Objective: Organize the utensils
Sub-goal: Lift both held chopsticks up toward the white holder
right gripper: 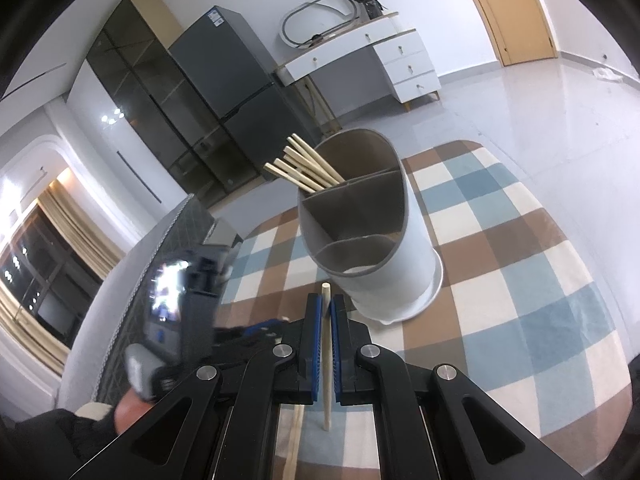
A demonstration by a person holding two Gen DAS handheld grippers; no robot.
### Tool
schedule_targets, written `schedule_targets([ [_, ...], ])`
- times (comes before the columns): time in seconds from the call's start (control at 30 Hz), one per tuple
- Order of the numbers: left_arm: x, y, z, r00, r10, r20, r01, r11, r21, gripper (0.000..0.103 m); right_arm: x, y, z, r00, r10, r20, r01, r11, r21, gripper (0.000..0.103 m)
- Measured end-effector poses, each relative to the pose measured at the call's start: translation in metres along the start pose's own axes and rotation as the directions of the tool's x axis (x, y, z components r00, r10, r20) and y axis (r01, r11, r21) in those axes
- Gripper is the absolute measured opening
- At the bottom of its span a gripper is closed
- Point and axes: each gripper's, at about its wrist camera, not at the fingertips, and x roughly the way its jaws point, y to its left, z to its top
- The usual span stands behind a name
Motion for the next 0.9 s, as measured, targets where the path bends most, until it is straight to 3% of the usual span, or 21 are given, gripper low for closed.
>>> schedule_targets([
  [0.2,-0.047,-0.005,-0.003,0.989,-0.057,0.14,0.062,0.998,-0.031,0.002,-0.008,0.014,-0.006,1.0,0.008,0.02,-0.007,0.999,-0.05,0.004],
  [0.5,-0.071,0.008,-0.002,0.957,-0.126,0.261,0.144,0.988,-0.051,0.002,-0.025,0.035,-0.017,0.999,0.015,0.051,-0.008,0.991,-0.132,0.004],
  [0.77,-0.088,0.012,-0.014,0.945,-0.15,0.292,0.171,0.984,-0.047,0.002,-0.036,0.046,-0.028,0.998,-0.001,0.065,0.011,0.987,-0.162,0.004],
  [0.9,-0.091,0.013,-0.016,0.948,-0.145,0.283,0.163,0.986,-0.043,0.001,-0.04,0.051,-0.032,0.998,-0.007,0.07,0.019,0.986,-0.167,0.004],
])
